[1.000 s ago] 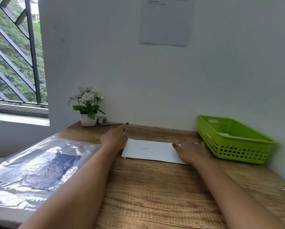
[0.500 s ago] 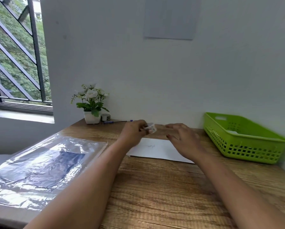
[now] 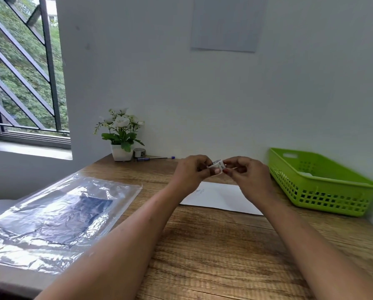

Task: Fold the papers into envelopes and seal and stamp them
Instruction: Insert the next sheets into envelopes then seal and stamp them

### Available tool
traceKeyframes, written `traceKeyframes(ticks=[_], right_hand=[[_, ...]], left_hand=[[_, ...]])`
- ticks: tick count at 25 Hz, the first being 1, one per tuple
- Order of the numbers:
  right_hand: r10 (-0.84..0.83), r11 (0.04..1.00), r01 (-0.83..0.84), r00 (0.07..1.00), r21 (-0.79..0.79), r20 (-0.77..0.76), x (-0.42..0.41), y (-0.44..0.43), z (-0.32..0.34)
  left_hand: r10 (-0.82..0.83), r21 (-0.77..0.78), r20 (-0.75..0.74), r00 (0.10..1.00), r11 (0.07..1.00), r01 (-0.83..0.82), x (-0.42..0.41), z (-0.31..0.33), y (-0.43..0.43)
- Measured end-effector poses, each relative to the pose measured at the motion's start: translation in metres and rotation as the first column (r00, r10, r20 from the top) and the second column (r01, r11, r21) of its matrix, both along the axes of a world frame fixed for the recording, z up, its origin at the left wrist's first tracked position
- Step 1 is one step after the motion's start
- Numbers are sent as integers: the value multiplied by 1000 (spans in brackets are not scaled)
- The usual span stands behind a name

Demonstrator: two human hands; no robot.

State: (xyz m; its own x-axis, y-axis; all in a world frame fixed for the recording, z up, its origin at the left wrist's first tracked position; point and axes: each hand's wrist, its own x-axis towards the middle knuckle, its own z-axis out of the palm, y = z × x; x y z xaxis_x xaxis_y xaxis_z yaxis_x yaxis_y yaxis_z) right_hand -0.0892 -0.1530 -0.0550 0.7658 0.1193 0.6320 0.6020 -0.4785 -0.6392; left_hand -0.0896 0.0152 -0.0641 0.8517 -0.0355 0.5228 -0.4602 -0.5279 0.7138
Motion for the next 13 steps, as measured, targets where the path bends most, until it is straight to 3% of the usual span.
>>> traceKeyframes(ticks=[7,13], right_hand=[[49,989,-43,998,138,-40,4,-1,-3],[57,977,-36,994,208,-93,6,-5,-3]], left_hand=[[133,87,50,990,987,-137,-5,2,-6],[7,101,-9,1000,995,-7,0,-3,-8]])
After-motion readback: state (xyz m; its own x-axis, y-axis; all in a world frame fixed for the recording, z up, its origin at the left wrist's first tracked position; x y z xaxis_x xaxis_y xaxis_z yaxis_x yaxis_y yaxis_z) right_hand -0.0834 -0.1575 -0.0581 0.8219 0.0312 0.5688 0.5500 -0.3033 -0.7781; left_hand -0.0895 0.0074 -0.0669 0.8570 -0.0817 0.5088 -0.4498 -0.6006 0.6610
